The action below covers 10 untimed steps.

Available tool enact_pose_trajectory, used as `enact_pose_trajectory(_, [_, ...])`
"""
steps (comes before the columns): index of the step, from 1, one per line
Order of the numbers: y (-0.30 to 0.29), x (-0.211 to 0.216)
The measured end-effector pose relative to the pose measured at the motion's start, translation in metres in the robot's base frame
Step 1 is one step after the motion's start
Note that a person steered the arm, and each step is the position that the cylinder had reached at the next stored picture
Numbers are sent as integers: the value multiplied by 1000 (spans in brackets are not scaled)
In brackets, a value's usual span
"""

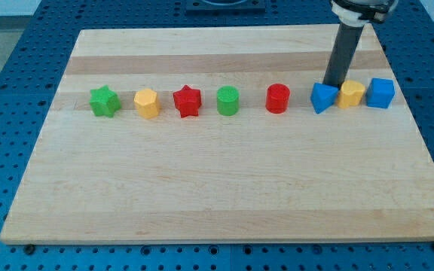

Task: Slide the red circle towards the bottom center

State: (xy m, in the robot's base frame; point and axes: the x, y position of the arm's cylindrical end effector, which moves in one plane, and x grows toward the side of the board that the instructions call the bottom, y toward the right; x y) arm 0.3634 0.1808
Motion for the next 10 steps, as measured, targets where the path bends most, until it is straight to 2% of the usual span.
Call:
enact_pose_trajectory(2, [-12, -3])
enact_pose_trajectory(3, [-16, -25])
enact_pose_trajectory(4, [4, -38])
enact_pose_trajectory(6, [96, -41])
enact_pose_trajectory(7, [124, -24])
enact_pose_trajectory(8, [137, 16])
enact_pose_trajectory(9, [127, 71])
enact_pose_trajectory(10, [83, 114])
